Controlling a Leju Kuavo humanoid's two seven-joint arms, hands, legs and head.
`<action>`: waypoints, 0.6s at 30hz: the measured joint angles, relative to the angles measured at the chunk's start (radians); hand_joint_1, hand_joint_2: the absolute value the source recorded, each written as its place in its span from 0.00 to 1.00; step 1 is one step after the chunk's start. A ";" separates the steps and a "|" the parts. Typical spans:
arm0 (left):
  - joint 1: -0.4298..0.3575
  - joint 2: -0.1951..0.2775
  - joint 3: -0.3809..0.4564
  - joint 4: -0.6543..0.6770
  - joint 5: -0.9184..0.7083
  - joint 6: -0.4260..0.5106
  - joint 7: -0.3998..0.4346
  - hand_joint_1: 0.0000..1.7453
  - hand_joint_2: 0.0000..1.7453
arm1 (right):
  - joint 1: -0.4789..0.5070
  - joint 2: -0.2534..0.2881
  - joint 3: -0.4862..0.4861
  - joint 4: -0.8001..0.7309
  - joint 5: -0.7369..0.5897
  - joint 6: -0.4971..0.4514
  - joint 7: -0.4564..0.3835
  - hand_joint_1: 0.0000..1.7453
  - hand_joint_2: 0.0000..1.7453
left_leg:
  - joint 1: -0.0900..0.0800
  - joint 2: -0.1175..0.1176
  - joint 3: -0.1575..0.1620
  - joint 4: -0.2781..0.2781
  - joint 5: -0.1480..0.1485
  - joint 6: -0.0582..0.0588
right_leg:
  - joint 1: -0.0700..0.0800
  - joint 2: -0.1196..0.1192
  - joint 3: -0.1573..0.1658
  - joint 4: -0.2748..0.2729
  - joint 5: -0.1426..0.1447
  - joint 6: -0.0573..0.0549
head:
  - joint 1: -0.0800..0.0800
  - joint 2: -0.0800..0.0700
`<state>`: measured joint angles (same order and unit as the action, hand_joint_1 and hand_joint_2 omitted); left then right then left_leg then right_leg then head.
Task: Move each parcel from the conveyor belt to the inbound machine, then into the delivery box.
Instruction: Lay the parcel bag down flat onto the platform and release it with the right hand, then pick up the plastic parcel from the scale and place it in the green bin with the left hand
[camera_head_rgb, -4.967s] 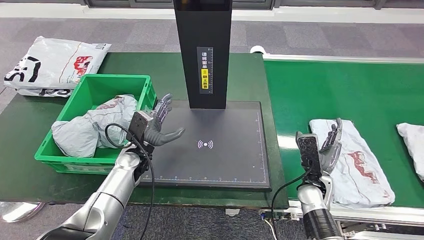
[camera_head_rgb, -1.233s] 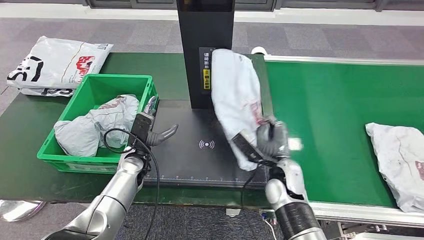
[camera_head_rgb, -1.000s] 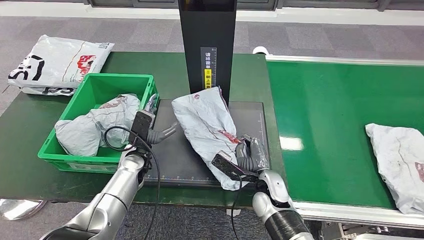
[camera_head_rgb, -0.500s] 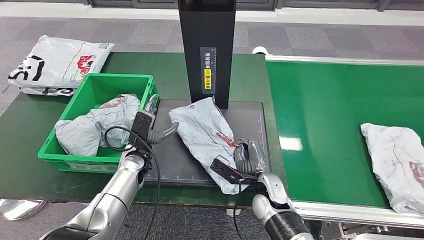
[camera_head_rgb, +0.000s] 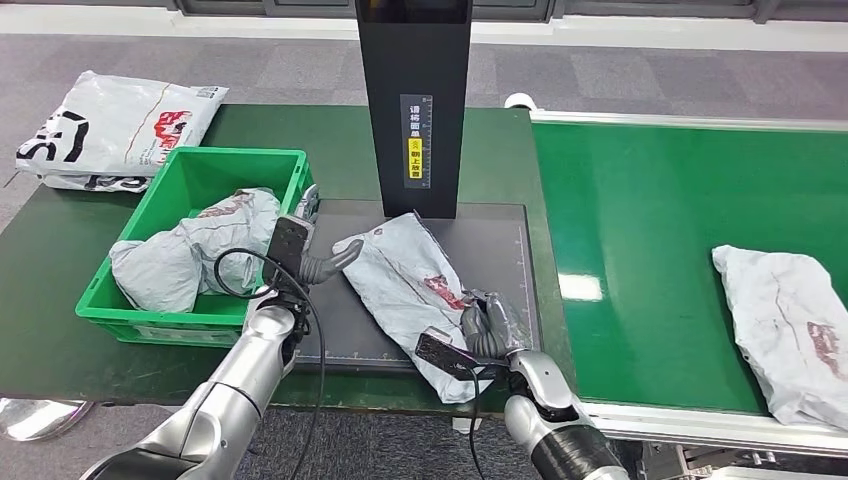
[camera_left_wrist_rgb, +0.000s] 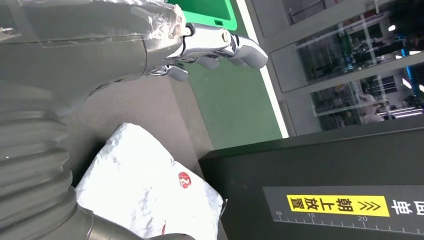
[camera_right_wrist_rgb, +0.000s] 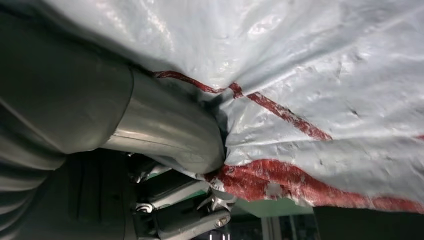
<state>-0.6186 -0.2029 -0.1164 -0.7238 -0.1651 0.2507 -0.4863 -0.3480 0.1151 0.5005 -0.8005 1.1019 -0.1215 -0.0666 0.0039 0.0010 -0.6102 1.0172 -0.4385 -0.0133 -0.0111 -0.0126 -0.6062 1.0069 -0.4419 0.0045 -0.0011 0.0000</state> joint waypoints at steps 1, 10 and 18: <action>0.000 -0.002 0.000 -0.002 0.000 0.002 0.004 0.00 1.00 | -0.001 -0.003 0.009 0.002 0.004 0.010 0.015 0.00 1.00 | 0.000 0.000 0.001 0.000 0.000 0.000 | 0.000 0.000 0.001 0.000 0.000 0.000 | 0.000 0.000; 0.061 -0.011 -0.026 -0.071 -0.064 0.012 -0.007 0.00 1.00 | 0.063 0.029 -0.151 -0.105 -0.586 -0.478 -0.379 0.00 1.00 | 0.000 0.000 0.001 0.000 0.000 0.000 | 0.000 0.000 0.001 0.000 0.000 0.000 | 0.000 0.000; 0.057 -0.013 -0.082 -0.035 -0.101 -0.019 -0.004 0.00 1.00 | 0.062 0.043 -0.253 -0.107 -0.742 -0.308 -0.433 0.00 1.00 | 0.000 0.002 0.001 0.000 0.000 0.000 | 0.000 0.002 0.000 0.000 0.000 0.000 | 0.000 0.000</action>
<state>-0.5614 -0.2157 -0.1982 -0.7584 -0.2663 0.2316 -0.4902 -0.2858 0.1579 0.2473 -0.9076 0.3594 -0.4299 -0.5000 0.0036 0.0027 -0.6094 1.0172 -0.4386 -0.0132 -0.0114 -0.0111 -0.6059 1.0068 -0.4414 0.0050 -0.0011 0.0000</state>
